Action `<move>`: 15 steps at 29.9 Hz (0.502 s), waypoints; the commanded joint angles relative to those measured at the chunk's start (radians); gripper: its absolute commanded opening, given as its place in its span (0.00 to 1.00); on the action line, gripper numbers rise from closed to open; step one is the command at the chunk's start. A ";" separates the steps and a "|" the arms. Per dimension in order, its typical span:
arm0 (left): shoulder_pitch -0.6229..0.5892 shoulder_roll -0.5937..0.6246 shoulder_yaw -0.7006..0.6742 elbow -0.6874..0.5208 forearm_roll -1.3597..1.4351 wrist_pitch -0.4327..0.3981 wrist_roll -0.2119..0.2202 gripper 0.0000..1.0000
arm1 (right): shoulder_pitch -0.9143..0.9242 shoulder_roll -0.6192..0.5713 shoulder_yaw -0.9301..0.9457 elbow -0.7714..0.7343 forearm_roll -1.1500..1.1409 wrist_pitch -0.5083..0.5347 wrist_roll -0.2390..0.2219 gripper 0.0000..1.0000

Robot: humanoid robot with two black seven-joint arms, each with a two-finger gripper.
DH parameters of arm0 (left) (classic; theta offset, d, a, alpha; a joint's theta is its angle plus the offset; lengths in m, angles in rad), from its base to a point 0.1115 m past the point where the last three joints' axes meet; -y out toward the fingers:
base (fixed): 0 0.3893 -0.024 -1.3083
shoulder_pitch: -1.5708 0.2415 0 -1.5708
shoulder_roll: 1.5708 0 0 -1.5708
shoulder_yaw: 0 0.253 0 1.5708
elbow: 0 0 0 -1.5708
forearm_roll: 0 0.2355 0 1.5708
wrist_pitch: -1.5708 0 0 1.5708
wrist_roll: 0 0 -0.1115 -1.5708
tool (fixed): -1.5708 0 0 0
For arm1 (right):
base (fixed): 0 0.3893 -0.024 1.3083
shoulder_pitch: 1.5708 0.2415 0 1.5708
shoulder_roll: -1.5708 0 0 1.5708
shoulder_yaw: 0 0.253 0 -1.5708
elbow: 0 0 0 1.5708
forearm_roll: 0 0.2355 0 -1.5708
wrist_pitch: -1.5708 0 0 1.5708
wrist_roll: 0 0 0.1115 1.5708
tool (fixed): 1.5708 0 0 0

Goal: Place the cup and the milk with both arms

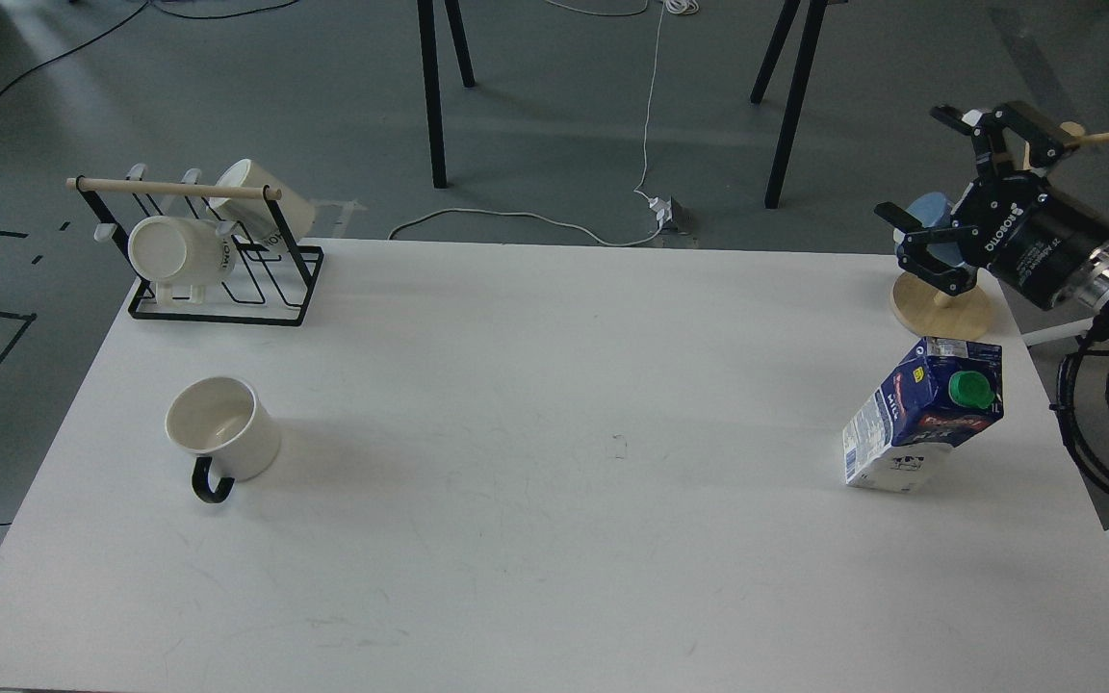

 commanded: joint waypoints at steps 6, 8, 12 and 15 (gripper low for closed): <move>-0.008 -0.106 0.029 0.000 -0.014 0.000 0.006 1.00 | 0.000 0.014 -0.005 -0.001 0.000 0.000 0.000 1.00; -0.009 -0.110 0.029 -0.030 -0.014 0.000 0.006 1.00 | -0.002 0.023 -0.006 0.000 0.000 0.000 0.000 1.00; 0.000 -0.089 0.038 -0.199 -0.008 0.000 0.006 1.00 | 0.000 0.026 -0.006 0.002 0.000 0.000 0.000 1.00; 0.018 -0.022 0.037 -0.395 -0.009 0.000 0.004 1.00 | 0.000 0.024 -0.008 0.000 -0.002 0.000 0.000 1.00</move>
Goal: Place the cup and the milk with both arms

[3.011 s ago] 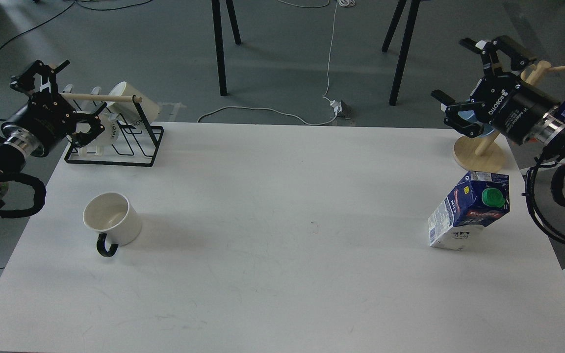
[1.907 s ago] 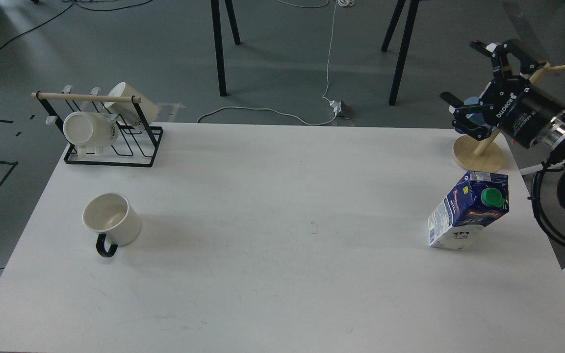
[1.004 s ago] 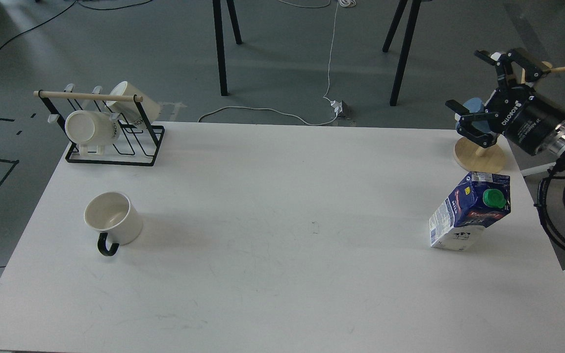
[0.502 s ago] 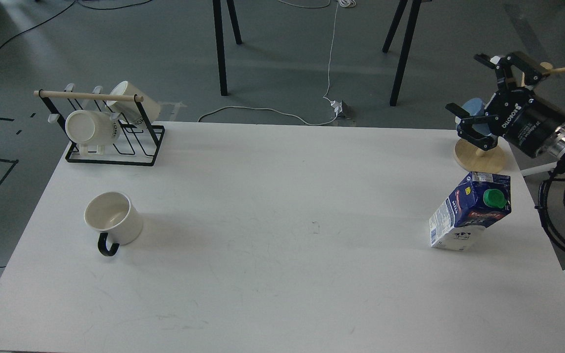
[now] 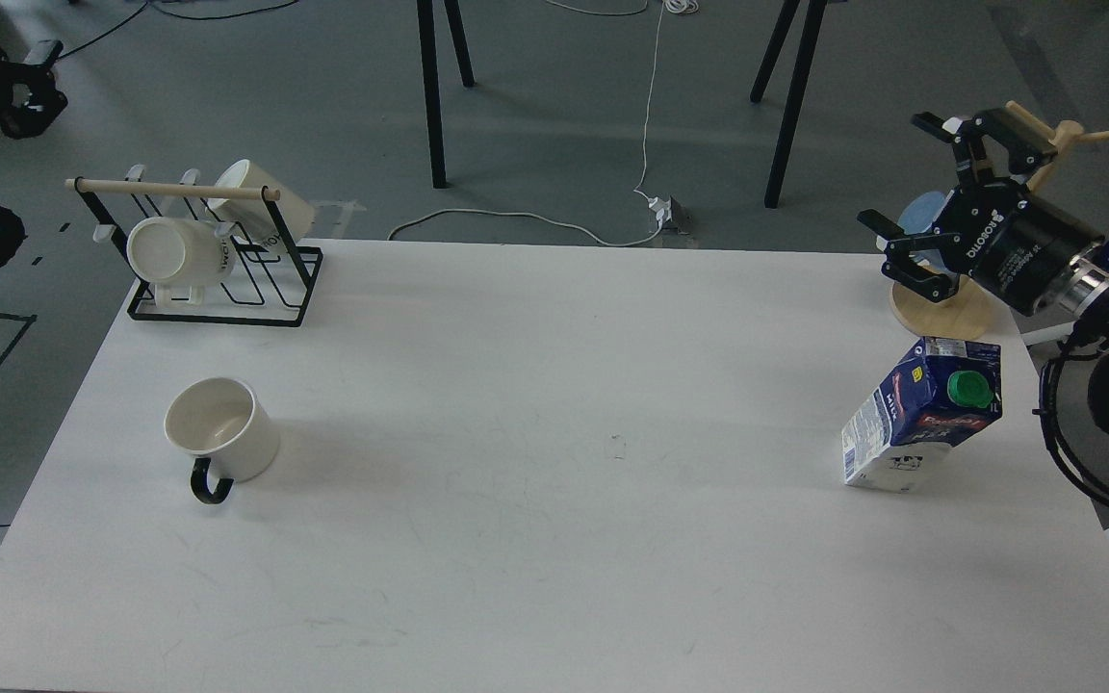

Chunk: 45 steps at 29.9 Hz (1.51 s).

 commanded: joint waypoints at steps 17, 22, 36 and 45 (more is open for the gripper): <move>0.185 0.297 -0.172 -0.664 0.358 0.000 -0.019 0.99 | -0.008 0.001 0.000 -0.003 -0.014 0.000 0.002 1.00; 0.291 0.295 -0.428 -0.727 0.608 0.000 -0.022 0.99 | -0.022 0.002 0.000 -0.006 -0.014 0.000 0.002 1.00; 0.494 0.357 -0.677 -0.915 1.265 0.000 -0.285 0.99 | -0.066 -0.002 0.014 -0.003 -0.014 0.000 0.005 1.00; 0.537 0.458 -0.574 -0.917 1.696 0.000 -0.294 0.99 | -0.071 0.001 0.015 -0.004 -0.014 0.000 0.011 1.00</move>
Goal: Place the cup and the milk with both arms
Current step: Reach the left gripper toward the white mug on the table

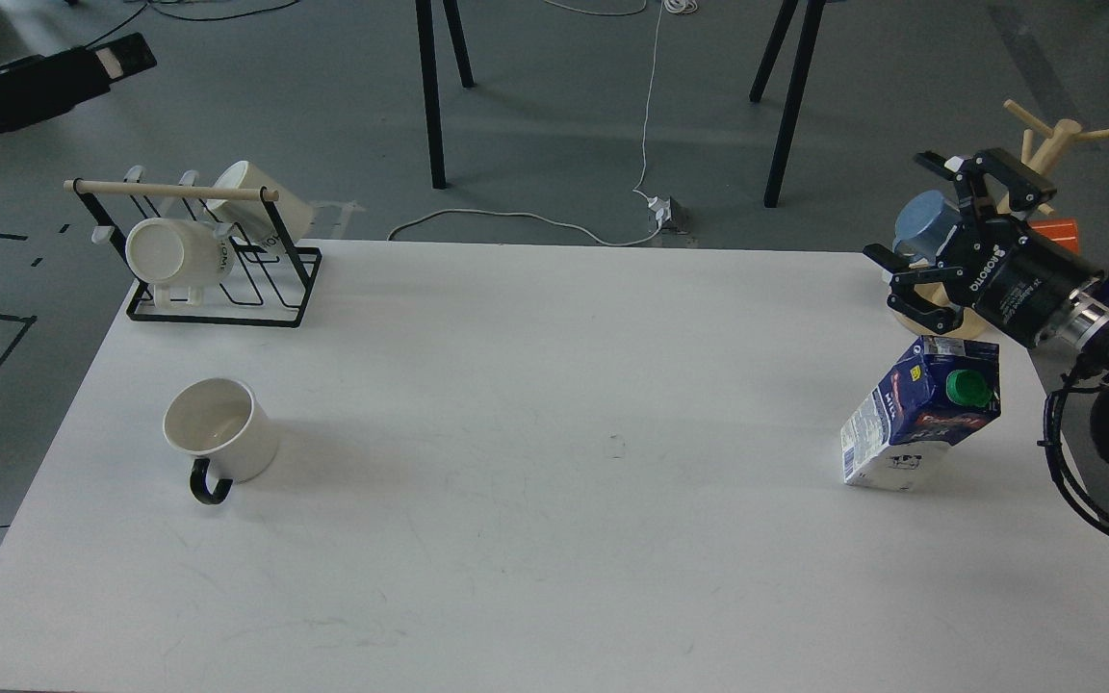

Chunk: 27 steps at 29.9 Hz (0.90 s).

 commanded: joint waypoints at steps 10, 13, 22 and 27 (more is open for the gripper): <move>-0.003 0.141 0.498 0.043 0.233 0.000 0.000 1.00 | -0.003 0.004 0.000 0.000 0.000 0.000 0.000 1.00; -0.014 0.095 0.508 0.107 0.234 0.000 0.000 1.00 | -0.003 0.012 0.000 0.000 0.000 0.000 0.000 1.00; -0.040 -0.056 0.509 0.310 0.234 0.000 0.000 1.00 | -0.003 0.016 -0.001 0.000 0.000 0.000 0.000 1.00; -0.040 -0.083 0.515 0.315 0.236 0.000 0.000 0.99 | -0.002 0.015 -0.004 0.000 0.000 0.000 0.000 1.00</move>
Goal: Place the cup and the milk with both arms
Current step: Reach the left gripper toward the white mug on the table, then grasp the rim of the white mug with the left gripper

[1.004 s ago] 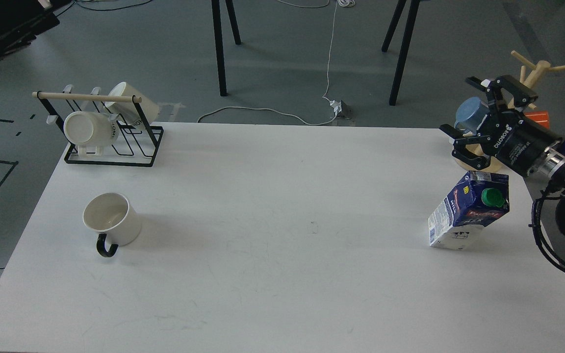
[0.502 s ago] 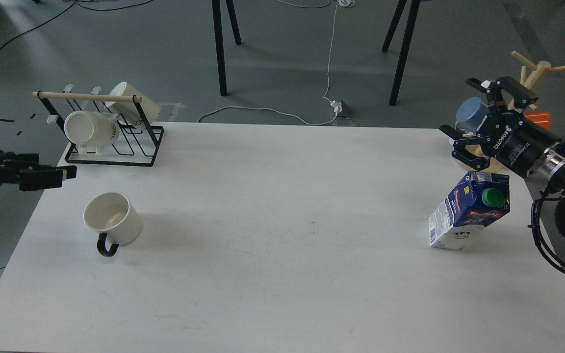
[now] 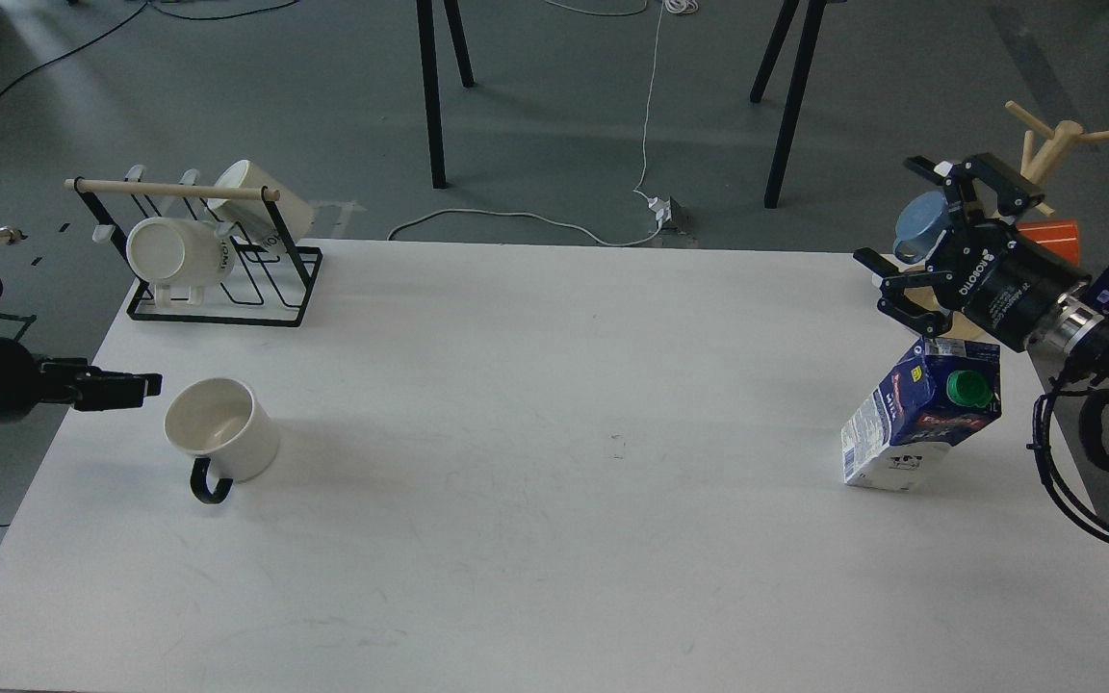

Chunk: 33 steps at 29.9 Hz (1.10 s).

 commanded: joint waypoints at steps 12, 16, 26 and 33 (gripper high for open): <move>-0.004 -0.117 0.029 0.101 0.003 0.000 0.000 0.98 | 0.000 -0.002 0.000 0.000 0.000 0.000 0.000 1.00; -0.004 -0.129 0.043 0.103 0.002 0.000 0.000 0.98 | 0.000 -0.002 0.000 0.000 0.000 0.000 0.000 1.00; -0.004 -0.164 0.046 0.135 0.003 0.000 0.000 0.87 | 0.000 -0.002 0.000 -0.002 0.000 0.000 0.000 1.00; -0.004 -0.178 0.046 0.138 0.003 0.000 0.000 0.75 | 0.000 -0.005 0.000 0.000 0.000 0.000 0.000 1.00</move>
